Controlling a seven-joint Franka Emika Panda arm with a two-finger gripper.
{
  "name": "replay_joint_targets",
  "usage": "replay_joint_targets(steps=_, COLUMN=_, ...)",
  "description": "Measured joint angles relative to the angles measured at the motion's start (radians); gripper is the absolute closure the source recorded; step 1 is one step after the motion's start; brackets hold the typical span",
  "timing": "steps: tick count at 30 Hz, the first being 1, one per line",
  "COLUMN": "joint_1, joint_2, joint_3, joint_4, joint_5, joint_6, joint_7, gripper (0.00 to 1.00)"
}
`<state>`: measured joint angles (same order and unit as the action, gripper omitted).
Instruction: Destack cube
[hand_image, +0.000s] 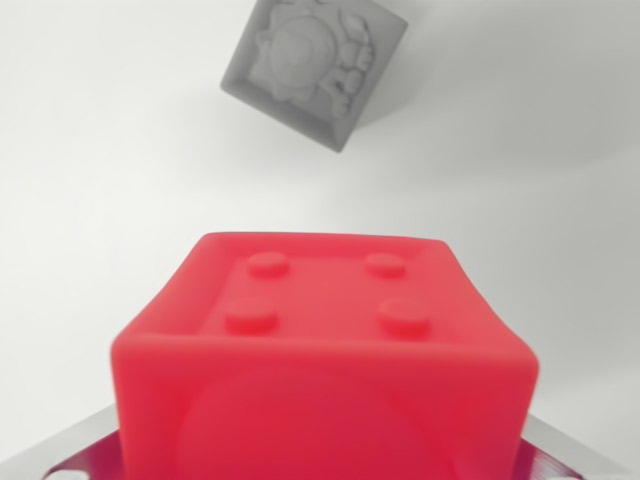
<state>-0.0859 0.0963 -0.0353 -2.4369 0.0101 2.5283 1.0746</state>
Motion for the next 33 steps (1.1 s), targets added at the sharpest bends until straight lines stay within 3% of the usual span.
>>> replay_joint_targets(steps=26, joint_1=0.004, joint_2=-0.02, joint_3=0.0, joint_4=-0.037, joint_5=-0.001, joint_6=0.021, joint_7=0.165, gripper=1.0)
replay_joint_targets(steps=33, joint_1=0.004, joint_2=0.038, joint_3=0.0, joint_4=-0.042, joint_5=-0.001, joint_6=0.078, joint_7=0.166, gripper=1.0)
